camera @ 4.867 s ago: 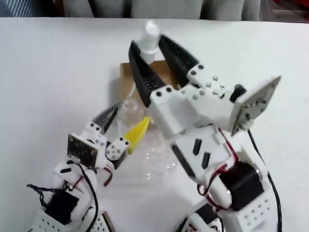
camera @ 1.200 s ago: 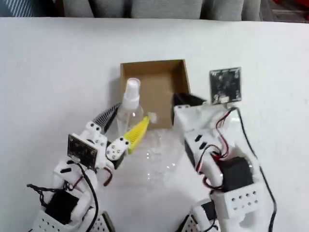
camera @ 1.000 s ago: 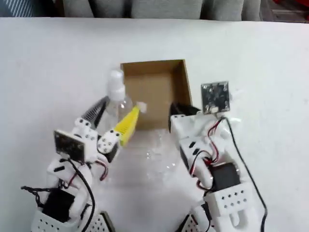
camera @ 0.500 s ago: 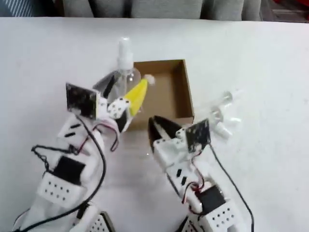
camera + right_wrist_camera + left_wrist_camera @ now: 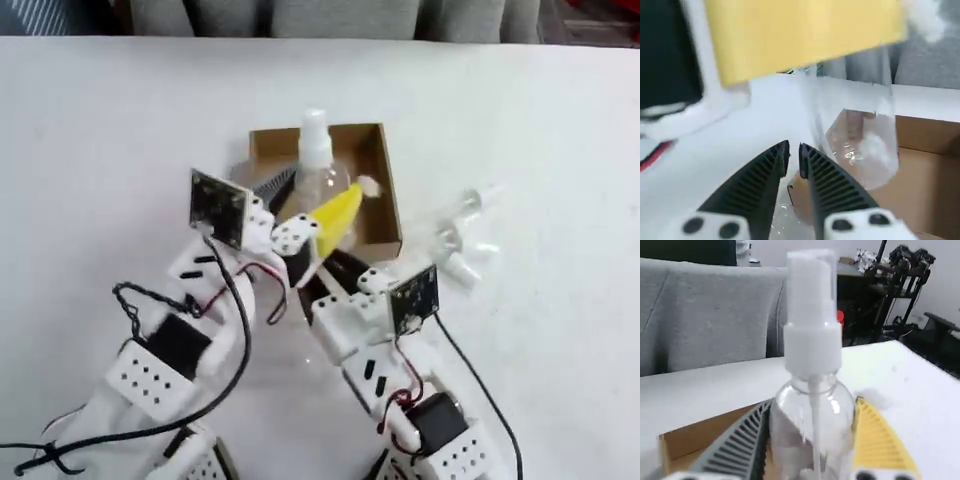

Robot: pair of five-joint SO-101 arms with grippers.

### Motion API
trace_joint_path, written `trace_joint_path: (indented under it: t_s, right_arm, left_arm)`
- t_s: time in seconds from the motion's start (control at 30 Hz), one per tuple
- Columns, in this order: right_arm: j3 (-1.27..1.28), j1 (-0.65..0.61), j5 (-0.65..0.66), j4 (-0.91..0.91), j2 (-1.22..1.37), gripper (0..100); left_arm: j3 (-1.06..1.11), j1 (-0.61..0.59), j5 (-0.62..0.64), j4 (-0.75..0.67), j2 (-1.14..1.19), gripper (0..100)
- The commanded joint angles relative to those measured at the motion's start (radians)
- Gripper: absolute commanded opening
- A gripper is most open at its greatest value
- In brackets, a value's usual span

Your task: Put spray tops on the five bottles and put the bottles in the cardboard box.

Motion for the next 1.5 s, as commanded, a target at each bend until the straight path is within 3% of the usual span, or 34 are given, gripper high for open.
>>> trace_joint_path:
  t_s: [0.0, 0.37, 0.53, 0.63, 0.83, 1.03, 1.3, 1.47]
  right_arm:
    - [0.008, 0.024, -0.005, -0.019, -0.010, 1.6]
    - [0.008, 0.099, 0.002, -0.019, -0.010, 1.6]
    - [0.008, 0.101, 0.002, -0.016, -0.010, 1.6]
    - [0.008, 0.101, 0.000, -0.007, -0.010, 1.6]
    - [0.008, 0.102, 0.003, 0.079, -0.012, 1.5]
    - [0.008, 0.125, 0.003, 0.159, -0.012, 1.5]
    - [0.008, 0.334, 0.003, 0.194, -0.010, 1.5]
    - [0.008, 0.400, 0.005, 0.251, -0.010, 1.5]
  left_arm:
    - [-0.043, 0.033, 0.015, 0.012, -0.001, 2]
    - [-0.046, 0.033, 0.012, 0.100, -0.001, 2]
    - [-0.044, 0.025, -0.109, 0.097, -0.001, 2]
    - [-0.044, -0.001, -0.120, 0.084, 0.007, 2]
    - [-0.046, -0.116, -0.120, -0.054, 0.031, 2]
    - [-0.075, -0.194, -0.120, -0.296, 0.271, 2]
    - [-0.264, -0.277, -0.120, -0.434, 0.671, 2]
    - [-0.373, -0.305, -0.126, -0.493, 0.888, 2]
